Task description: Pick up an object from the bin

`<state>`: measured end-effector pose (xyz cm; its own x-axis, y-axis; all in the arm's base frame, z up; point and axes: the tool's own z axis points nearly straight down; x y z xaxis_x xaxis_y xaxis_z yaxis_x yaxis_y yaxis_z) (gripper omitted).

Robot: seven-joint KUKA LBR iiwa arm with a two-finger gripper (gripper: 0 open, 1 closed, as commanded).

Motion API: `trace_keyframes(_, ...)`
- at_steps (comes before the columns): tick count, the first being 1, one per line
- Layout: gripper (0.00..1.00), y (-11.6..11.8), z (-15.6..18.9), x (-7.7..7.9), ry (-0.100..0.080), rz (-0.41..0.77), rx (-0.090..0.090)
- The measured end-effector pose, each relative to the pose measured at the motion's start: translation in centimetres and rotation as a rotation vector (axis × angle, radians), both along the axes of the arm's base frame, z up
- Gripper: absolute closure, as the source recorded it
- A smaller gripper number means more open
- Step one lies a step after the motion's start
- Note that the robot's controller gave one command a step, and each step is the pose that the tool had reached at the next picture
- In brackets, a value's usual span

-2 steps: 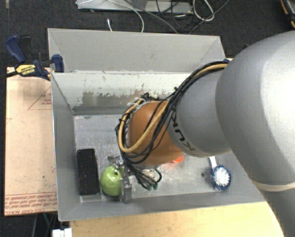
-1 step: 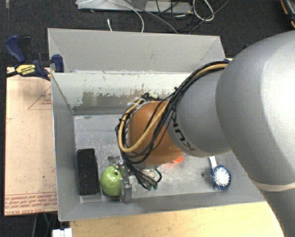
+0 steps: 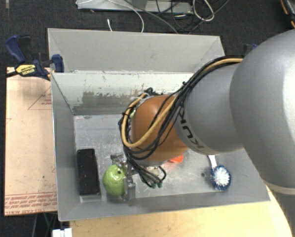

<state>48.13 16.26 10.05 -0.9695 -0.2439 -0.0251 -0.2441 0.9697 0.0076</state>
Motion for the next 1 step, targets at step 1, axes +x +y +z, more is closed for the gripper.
trace_keyframes(1,1.00,0.08,3.62,0.12,-0.005,0.001,0.002)
